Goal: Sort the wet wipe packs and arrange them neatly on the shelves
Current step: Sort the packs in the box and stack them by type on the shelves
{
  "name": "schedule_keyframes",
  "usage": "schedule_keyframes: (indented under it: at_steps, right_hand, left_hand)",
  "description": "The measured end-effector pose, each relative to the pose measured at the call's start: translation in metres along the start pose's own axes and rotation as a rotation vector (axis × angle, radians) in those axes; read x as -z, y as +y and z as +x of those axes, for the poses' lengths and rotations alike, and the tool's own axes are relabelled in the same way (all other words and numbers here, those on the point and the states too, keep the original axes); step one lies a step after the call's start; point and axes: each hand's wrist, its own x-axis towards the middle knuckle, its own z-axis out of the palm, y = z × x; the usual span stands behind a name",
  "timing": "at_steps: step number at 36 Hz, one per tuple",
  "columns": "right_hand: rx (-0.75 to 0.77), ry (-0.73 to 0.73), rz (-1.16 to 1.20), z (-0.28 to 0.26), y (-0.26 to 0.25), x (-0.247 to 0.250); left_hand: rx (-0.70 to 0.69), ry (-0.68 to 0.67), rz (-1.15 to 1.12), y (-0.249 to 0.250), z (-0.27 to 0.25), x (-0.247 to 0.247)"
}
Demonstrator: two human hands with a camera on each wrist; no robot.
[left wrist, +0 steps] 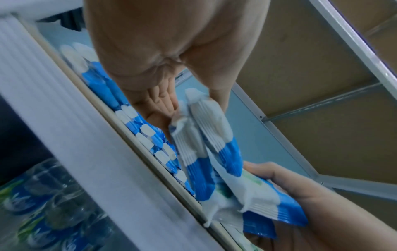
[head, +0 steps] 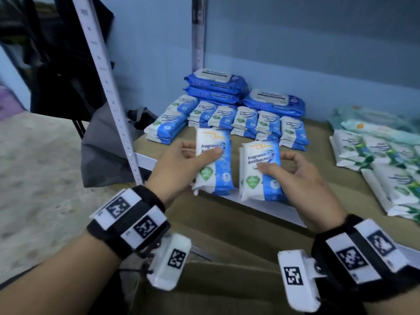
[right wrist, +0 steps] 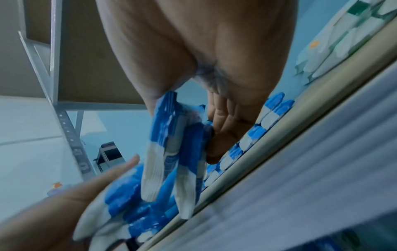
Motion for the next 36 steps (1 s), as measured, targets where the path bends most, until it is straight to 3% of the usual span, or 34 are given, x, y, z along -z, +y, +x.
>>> schedule_keyframes:
  at_steps: [5, 9, 15, 20, 25, 36]
  right_hand:
    - [0.014, 0.091, -0.077, 0.021, 0.0, 0.0]
    - [0.022, 0.109, -0.35, 0.032, 0.003, 0.008]
    - [0.061, 0.08, -0.504, 0.038, 0.008, 0.015]
    - [0.073, 0.164, -0.496, 0.04, 0.011, 0.015]
    - [0.082, 0.146, -0.527, 0.037, 0.015, 0.016]
    - [0.109, 0.145, -0.538, 0.032, 0.011, 0.011]
  left_hand:
    - [-0.058, -0.027, 0.09, 0.006, 0.023, -0.021]
    - [-0.109, -0.045, 0.302, -0.001, 0.035, -0.027]
    - [-0.088, 0.095, 0.601, -0.005, 0.045, -0.028]
    - [-0.039, 0.115, 0.569, -0.004, 0.049, -0.017]
    - [0.011, 0.071, 0.41, -0.001, 0.045, -0.014]
    - [-0.029, -0.036, 0.375, -0.003, 0.042, -0.013]
